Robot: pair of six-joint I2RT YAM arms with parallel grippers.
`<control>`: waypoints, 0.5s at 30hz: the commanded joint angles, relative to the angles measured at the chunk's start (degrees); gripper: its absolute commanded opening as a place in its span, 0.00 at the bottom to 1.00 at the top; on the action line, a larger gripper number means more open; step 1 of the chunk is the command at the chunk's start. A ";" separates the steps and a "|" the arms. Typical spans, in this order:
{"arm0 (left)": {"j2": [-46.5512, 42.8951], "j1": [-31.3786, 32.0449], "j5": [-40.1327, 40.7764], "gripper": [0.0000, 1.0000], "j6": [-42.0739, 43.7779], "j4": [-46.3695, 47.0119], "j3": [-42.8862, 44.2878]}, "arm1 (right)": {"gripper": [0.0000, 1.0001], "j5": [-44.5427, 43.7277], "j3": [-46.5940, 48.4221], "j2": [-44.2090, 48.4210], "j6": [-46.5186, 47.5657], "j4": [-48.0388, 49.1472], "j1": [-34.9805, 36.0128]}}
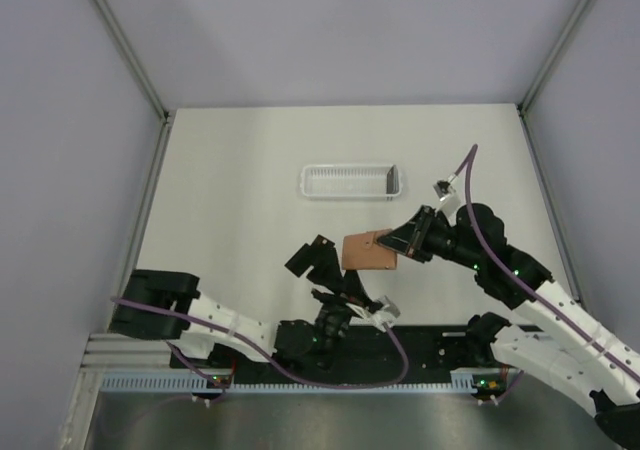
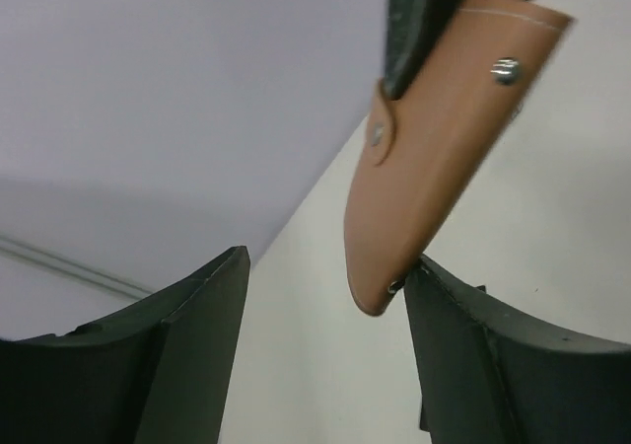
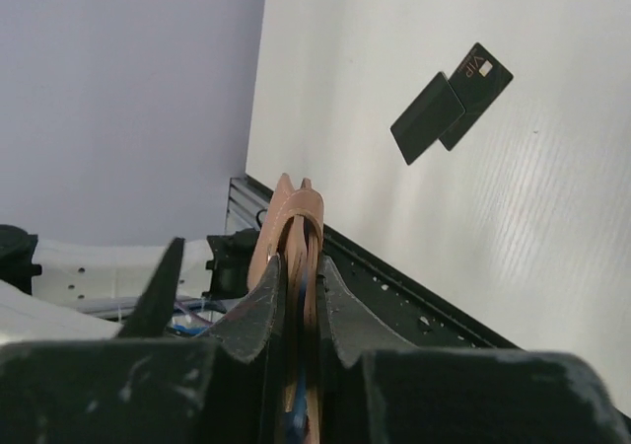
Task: Put the credit cards into the card holder
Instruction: Open the card holder at the center of the board.
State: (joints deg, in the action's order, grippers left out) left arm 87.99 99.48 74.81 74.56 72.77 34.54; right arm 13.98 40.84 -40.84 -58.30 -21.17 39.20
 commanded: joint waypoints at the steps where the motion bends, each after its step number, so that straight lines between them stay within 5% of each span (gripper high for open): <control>1: -14.21 -0.25 1.66 0.77 -14.85 21.72 -2.72 | 0.00 -5.61 1.52 2.78 0.38 2.63 -0.35; 4: -26.15 -0.25 1.58 0.86 -30.98 7.90 -4.83 | 0.00 -9.66 2.14 3.66 0.03 2.18 -0.44; 6: -37.22 -1.04 -2.45 0.88 -53.16 -16.46 -4.84 | 0.00 -12.56 1.88 4.45 -0.23 2.45 -0.44; 8: -48.74 -6.37 -16.53 0.88 -88.07 -48.09 -2.48 | 0.00 -15.28 0.74 5.68 -0.41 4.19 -0.35; 9: -55.92 -16.59 -30.54 0.91 -98.11 -53.47 -4.64 | 0.00 -16.17 -0.66 7.42 -0.49 6.64 -0.44; 15: -61.27 -25.21 -44.90 0.94 -108.47 -54.41 -8.00 | 0.00 -17.76 -9.53 13.32 -1.89 22.98 -0.44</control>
State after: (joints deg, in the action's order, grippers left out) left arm 25.89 76.47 47.53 -13.56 30.39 28.58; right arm -0.86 35.64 -30.87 -58.70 -12.69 39.09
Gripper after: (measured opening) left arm 0.939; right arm 0.071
